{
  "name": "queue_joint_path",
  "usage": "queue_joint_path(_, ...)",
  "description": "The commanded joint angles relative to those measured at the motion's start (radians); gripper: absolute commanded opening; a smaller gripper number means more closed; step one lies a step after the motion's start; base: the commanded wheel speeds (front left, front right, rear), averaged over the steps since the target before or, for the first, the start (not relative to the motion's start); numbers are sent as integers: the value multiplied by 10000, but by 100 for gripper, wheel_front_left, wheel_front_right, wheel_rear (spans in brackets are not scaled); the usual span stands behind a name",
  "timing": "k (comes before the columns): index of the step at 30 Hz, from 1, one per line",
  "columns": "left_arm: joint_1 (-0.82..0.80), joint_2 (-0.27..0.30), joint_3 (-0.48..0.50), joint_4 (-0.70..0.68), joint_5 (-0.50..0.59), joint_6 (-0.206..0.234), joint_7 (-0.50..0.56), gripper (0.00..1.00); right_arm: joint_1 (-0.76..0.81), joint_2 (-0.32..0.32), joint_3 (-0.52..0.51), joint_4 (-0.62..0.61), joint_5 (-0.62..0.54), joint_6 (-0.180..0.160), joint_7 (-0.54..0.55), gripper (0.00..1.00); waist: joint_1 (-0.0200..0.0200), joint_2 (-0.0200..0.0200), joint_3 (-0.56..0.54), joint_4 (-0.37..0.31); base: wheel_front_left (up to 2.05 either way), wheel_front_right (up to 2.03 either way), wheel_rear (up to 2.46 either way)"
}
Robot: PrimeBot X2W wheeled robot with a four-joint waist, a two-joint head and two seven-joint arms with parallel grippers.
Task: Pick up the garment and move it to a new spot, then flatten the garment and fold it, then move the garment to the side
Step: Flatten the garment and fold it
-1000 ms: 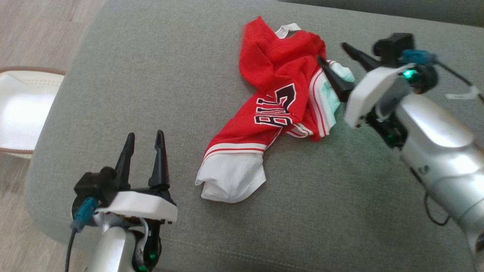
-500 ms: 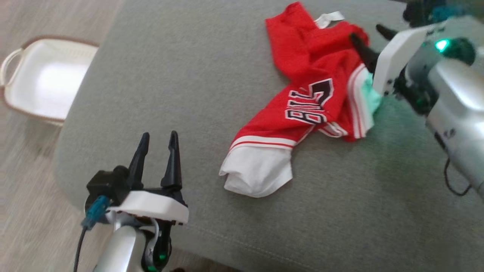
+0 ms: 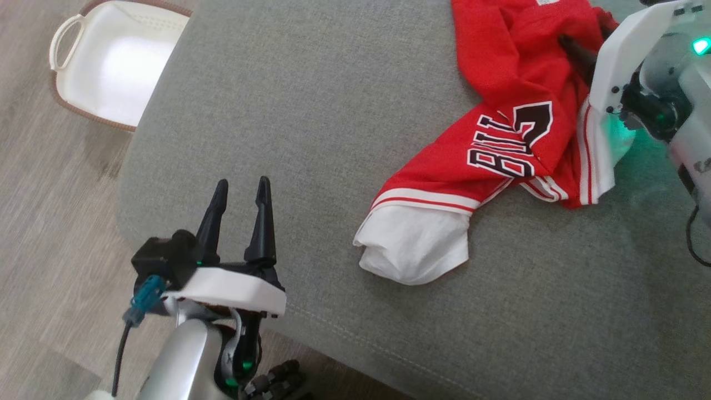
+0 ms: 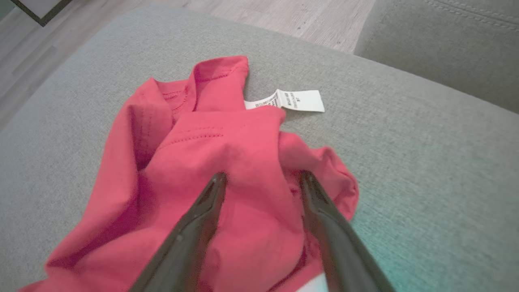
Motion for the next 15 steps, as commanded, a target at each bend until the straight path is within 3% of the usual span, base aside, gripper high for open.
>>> queue_joint_path(1, -383, 91, 312, -316, -50, 61, -122, 100, -164, 15, 20, -275, 167, -7, -44, 45, -1, 0, 37, 33, 0, 0, 0)
queue_joint_path(2, -389, 91, 314, -299, -53, 74, -122, 100, -142, 8, 64, -329, 227, -7, -102, 17, -1, 0, 30, 22, 0, 0, 0)
queue_joint_path(3, -391, 91, 326, -282, -52, 87, -122, 100, -116, 2, 120, -375, 264, -7, -188, 0, -1, 0, 7, -2, 0, 0, 0)
queue_joint_path(9, -352, 91, 482, -205, 105, 63, -122, 100, 67, 92, 320, -751, 590, -7, -1086, 0, -1, 0, -425, -435, 0, 0, 0)
queue_joint_path(15, -104, 91, 941, -60, 550, -51, -122, 100, 435, 170, 617, -1198, 989, -7, -1460, 0, -1, 0, -1306, -1386, 0, 0, 0)
